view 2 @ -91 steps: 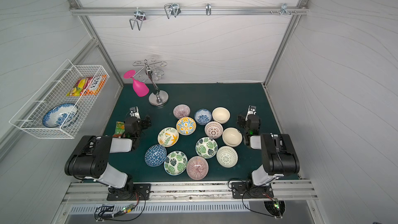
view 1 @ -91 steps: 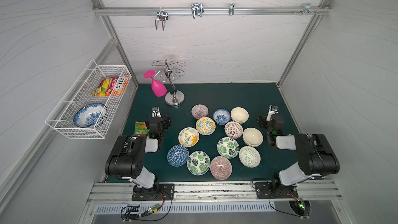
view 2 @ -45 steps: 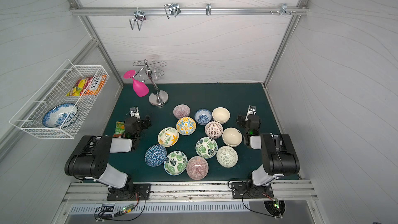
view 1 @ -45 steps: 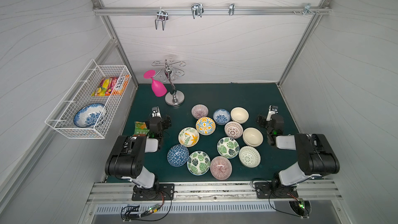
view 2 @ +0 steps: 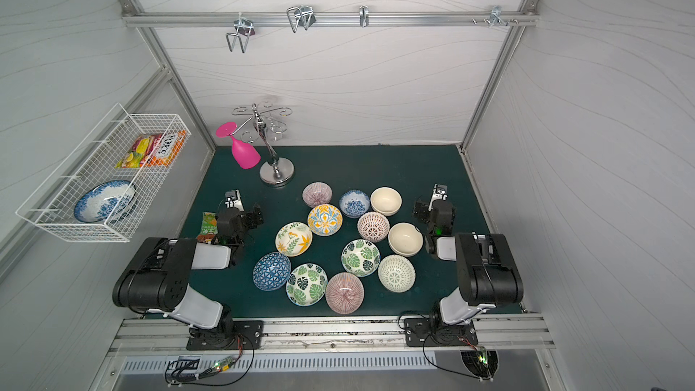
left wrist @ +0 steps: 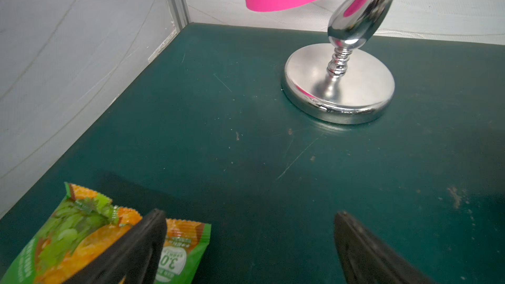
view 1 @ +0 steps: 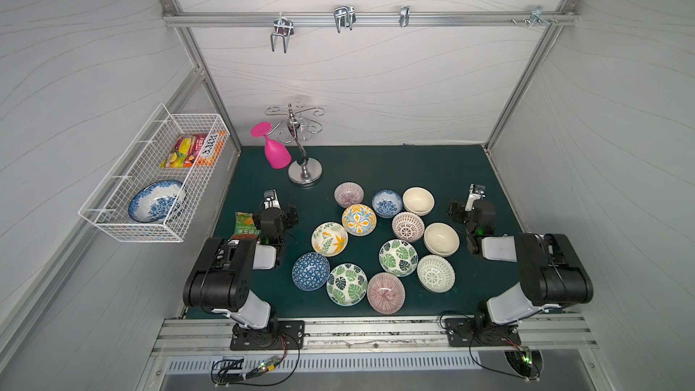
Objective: Stack the bowls
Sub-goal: Move the bowl to the center of the board.
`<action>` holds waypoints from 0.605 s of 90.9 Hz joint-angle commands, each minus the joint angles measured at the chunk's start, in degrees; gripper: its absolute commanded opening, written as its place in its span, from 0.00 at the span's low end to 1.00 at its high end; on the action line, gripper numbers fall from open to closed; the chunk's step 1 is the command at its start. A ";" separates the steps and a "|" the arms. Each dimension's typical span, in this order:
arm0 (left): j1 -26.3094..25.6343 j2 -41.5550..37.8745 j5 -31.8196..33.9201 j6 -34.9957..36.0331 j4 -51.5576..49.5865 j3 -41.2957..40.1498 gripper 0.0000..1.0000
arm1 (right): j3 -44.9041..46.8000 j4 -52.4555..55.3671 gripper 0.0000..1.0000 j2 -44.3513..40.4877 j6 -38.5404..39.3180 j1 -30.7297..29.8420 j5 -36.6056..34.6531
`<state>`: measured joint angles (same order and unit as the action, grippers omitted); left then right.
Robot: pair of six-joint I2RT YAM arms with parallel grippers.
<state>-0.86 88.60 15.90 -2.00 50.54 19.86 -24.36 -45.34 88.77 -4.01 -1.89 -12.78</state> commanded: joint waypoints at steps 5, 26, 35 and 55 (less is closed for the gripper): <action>-1.47 -6.17 5.89 -0.32 -8.91 5.45 1.00 | -0.32 1.54 0.99 -1.76 0.11 -1.02 -3.13; -2.63 -13.59 13.63 -7.98 -30.76 15.62 1.00 | -6.55 20.34 0.99 -17.98 -1.27 -0.85 -1.62; -5.07 -14.11 26.41 -19.13 -51.24 25.22 1.00 | -10.22 29.13 0.99 -26.70 -3.17 -0.90 -0.36; -7.65 -14.51 30.66 -29.91 -88.84 43.25 1.00 | -17.80 45.48 0.99 -37.17 -6.64 -0.91 4.69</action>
<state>-7.62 75.26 41.52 -24.58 -15.31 55.99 -39.94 -13.45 54.81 -7.40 -2.57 -11.05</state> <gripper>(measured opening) 0.999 0.992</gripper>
